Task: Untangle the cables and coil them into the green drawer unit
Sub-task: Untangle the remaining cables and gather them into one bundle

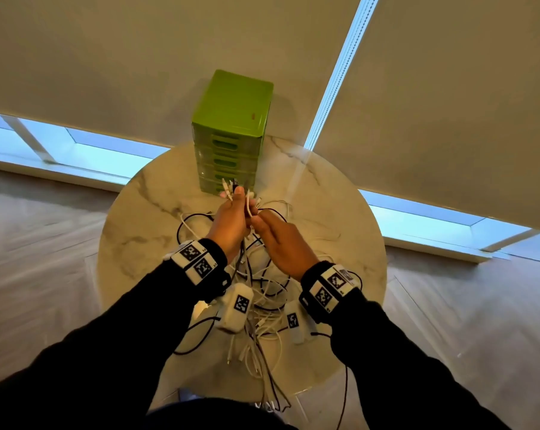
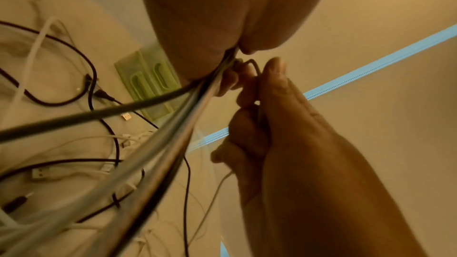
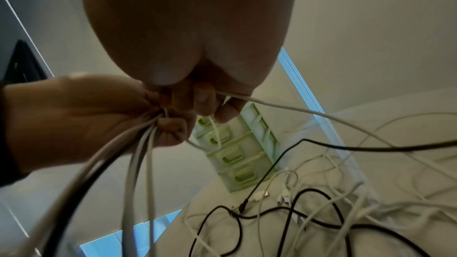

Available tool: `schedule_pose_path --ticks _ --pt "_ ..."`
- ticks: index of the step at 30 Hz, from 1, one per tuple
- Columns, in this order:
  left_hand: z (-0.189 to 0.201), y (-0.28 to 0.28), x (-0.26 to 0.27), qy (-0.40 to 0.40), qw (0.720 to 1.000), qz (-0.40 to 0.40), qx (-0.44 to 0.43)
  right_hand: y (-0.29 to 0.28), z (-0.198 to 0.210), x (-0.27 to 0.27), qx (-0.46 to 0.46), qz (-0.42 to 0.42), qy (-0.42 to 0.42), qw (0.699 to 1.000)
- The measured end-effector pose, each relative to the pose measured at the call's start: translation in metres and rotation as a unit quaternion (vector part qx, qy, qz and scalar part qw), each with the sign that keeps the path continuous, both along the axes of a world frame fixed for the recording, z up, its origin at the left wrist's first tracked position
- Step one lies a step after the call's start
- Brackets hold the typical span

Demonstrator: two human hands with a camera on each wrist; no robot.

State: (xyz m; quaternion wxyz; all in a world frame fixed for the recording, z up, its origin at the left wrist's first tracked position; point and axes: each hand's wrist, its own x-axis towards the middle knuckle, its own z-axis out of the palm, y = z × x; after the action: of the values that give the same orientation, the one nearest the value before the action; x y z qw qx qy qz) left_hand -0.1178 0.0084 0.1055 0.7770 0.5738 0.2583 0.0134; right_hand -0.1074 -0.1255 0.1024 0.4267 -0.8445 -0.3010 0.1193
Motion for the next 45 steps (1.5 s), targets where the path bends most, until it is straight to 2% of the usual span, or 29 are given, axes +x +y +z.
schedule_pose_path --ticks 4,8,10,13,16,18,21,24,26,29,31,36,39,42,45 --pt "0.007 -0.001 0.006 -0.042 0.996 0.042 -0.067 -0.009 -0.014 -0.010 -0.014 0.008 -0.002 1.000" --pt "0.024 0.017 0.012 -0.089 0.980 0.104 -0.142 -0.038 -0.044 -0.005 -0.181 0.025 0.001 0.983" --pt "0.036 0.039 0.016 -0.115 0.973 0.132 -0.151 -0.064 -0.070 -0.002 -0.237 0.023 0.027 0.971" --pt "0.051 0.069 0.017 -0.139 0.972 0.159 -0.103 -0.104 -0.100 0.003 -0.237 -0.032 0.038 0.970" --pt "0.051 0.077 0.012 -0.160 0.978 0.132 0.007 -0.107 -0.092 0.018 -0.300 -0.080 0.050 0.949" --pt "0.042 0.066 0.008 -0.161 0.978 0.076 0.105 -0.096 -0.076 0.035 -0.270 -0.140 0.032 0.952" --pt "0.016 0.041 0.000 -0.109 0.977 -0.026 0.182 -0.064 -0.042 0.053 -0.119 -0.208 0.026 0.971" --pt "0.004 0.014 -0.010 -0.051 0.982 -0.081 0.165 -0.030 -0.010 0.050 -0.032 -0.161 0.006 0.986" --pt "-0.001 0.004 -0.011 -0.019 0.989 -0.068 0.128 -0.013 0.008 0.038 -0.005 -0.094 -0.008 0.996" --pt "0.004 -0.001 -0.006 -0.015 0.997 -0.065 0.036 -0.001 0.015 0.021 -0.011 0.023 -0.012 1.000" --pt "0.005 0.000 -0.002 -0.021 0.998 -0.052 0.002 -0.002 0.015 0.016 -0.015 0.051 0.006 0.999" --pt "0.005 0.022 0.009 -0.076 0.994 0.048 0.062 -0.035 -0.002 0.021 -0.103 0.070 0.049 0.991" --pt "0.012 0.033 0.011 -0.109 0.987 0.087 0.075 -0.071 -0.029 0.029 -0.208 0.041 0.041 0.976" --pt "0.015 0.025 0.008 -0.134 0.986 0.073 0.074 -0.107 -0.046 0.040 -0.305 -0.050 0.017 0.951" --pt "0.016 0.000 0.005 -0.138 0.988 0.029 0.057 -0.132 -0.047 0.044 -0.289 -0.120 0.025 0.949"
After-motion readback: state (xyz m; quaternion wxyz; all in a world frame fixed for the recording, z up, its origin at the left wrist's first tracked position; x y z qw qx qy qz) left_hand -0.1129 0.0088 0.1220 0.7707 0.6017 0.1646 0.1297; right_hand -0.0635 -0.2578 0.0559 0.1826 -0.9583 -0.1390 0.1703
